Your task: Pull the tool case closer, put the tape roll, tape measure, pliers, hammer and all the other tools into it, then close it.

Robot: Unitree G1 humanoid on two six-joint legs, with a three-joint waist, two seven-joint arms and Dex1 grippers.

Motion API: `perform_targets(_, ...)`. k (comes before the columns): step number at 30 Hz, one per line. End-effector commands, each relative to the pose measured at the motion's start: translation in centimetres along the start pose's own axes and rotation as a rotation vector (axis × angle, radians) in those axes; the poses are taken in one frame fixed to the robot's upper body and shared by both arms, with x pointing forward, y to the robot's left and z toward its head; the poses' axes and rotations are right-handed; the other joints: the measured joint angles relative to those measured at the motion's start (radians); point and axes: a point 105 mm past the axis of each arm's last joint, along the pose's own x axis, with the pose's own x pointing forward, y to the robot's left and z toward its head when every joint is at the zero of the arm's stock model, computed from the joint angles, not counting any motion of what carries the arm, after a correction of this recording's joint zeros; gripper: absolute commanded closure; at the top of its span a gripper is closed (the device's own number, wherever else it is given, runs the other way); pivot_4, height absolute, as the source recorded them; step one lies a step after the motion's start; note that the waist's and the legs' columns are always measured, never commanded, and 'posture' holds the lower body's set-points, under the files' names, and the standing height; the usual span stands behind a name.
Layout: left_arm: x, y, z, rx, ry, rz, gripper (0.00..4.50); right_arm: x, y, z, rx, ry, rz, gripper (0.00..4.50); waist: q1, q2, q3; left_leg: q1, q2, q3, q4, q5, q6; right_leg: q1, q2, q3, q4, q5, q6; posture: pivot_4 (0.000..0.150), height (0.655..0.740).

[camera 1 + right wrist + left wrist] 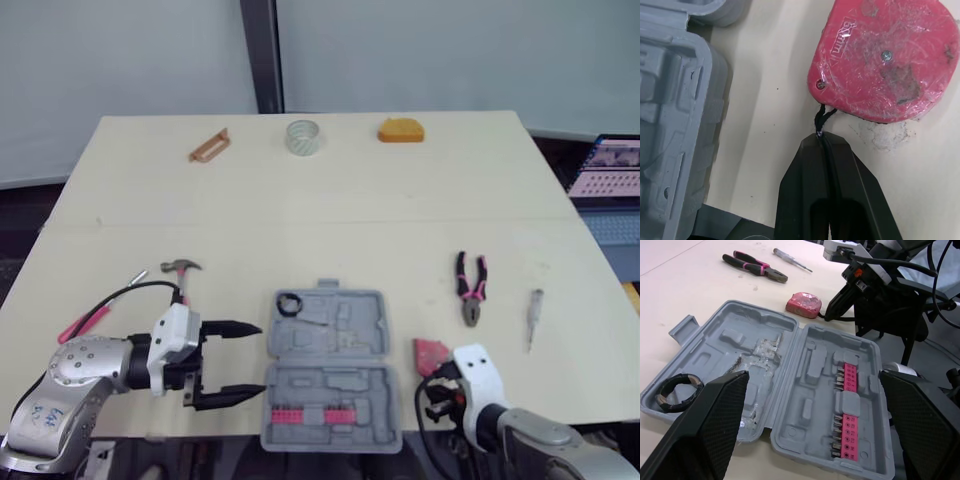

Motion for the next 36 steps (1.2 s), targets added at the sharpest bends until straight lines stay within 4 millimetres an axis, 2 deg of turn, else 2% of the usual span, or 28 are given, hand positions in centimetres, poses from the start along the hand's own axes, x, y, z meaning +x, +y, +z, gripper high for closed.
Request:
perform_targets(1, 0.1, -0.2, 0.2, 0.019, -0.003, -0.007, 0.0, -0.7, 0.6, -0.4, -0.015, 0.006, 0.026, 4.47, 0.0, 0.0, 0.0, 0.0, 0.0, 0.0, 0.0, 0.0, 0.0, 0.0, 0.0, 0.0, 0.0, 0.0, 0.0, 0.15, 0.74)
perform_targets(17, 0.4, 0.1, 0.4, 0.023, -0.005, 0.006, 0.0, -0.6, 1.0, -0.5, -0.004, 0.016, 0.038, 4.47, -0.001, 0.0, 0.0, 0.0, 0.0, 0.0, 0.0, 0.0, 0.0, 0.0, 0.0, 0.0, 0.0, 0.0, 0.0, 0.15, 0.74)
perform_targets(18, 0.4, 0.1, 0.4, 0.023, -0.005, 0.007, 0.0, -0.7, 1.0, -0.5, -0.001, 0.017, 0.038, 3.94, -0.001, 0.0, 0.0, 0.0, 0.0, 0.0, 0.0, 0.0, 0.0, 0.0, 0.0, 0.0, 0.0, 0.0, 0.0, 0.15, 0.74)
perform_targets(21, 0.4, 0.1, 0.4, 0.024, -0.004, 0.011, 0.0, -0.9, 0.8, -0.5, 0.009, 0.027, 0.033, 2.8, 0.0, 0.0, 0.0, 0.0, 0.0, 0.0, 0.0, 0.0, 0.0, 0.0, 0.0, 0.0, 0.0, 0.0, 0.0, 0.15, 0.74)
perform_targets(26, 0.6, 0.0, 0.3, 0.026, -0.011, 0.017, 0.0, -1.4, -0.3, -0.8, 0.019, 0.045, -0.007, 0.28, 0.001, 0.0, 0.0, 0.0, 0.0, 0.0, 0.0, 0.0, 0.0, 0.0, 0.0, 0.0, 0.0, 0.0, 0.0, 0.15, 0.74)
perform_targets(27, 0.6, 0.0, 0.3, 0.026, -0.012, 0.018, 0.0, -1.5, -0.4, -0.8, 0.024, 0.045, -0.009, 0.04, 0.003, -0.001, 0.0, 0.0, 0.0, 0.0, 0.0, 0.0, 0.0, 0.001, 0.0, 0.0, 0.0, 0.0, 0.0, 0.15, 0.74)
perform_targets(36, 1.0, -0.1, 0.4, 0.042, -0.035, 0.008, 0.0, -2.8, -1.6, -0.1, 0.045, 0.04, -0.041, 0.04, 0.004, 0.0, 0.0, 0.0, 0.0, 0.0, 0.0, 0.0, 0.0, 0.001, 0.0, 0.0, 0.0, 0.0, 0.0, 0.15, 0.74)
